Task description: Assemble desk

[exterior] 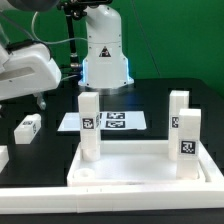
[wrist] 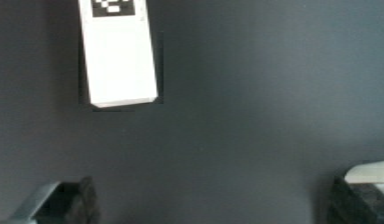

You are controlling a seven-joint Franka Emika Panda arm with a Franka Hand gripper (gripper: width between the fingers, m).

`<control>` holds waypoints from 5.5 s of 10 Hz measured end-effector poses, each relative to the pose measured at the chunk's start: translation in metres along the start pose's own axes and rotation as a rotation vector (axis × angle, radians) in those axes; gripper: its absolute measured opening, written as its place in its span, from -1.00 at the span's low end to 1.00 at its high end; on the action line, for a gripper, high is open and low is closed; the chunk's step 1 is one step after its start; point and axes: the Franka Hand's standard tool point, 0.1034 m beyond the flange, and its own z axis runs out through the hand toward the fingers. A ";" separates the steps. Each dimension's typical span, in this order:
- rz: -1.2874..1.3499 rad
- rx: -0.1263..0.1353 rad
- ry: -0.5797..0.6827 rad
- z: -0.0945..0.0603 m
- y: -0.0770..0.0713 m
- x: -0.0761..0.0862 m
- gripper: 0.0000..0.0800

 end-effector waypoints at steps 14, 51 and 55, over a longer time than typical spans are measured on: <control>0.070 -0.105 -0.428 0.058 0.045 -0.001 0.62; 0.049 -0.192 0.505 -0.137 -0.069 0.066 -0.28; 0.108 -0.136 0.752 -0.161 -0.089 0.077 -0.28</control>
Offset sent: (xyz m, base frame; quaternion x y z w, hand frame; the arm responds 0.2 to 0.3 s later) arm -0.0104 -0.0338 -0.0302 -0.0428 -0.1208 0.0322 0.9912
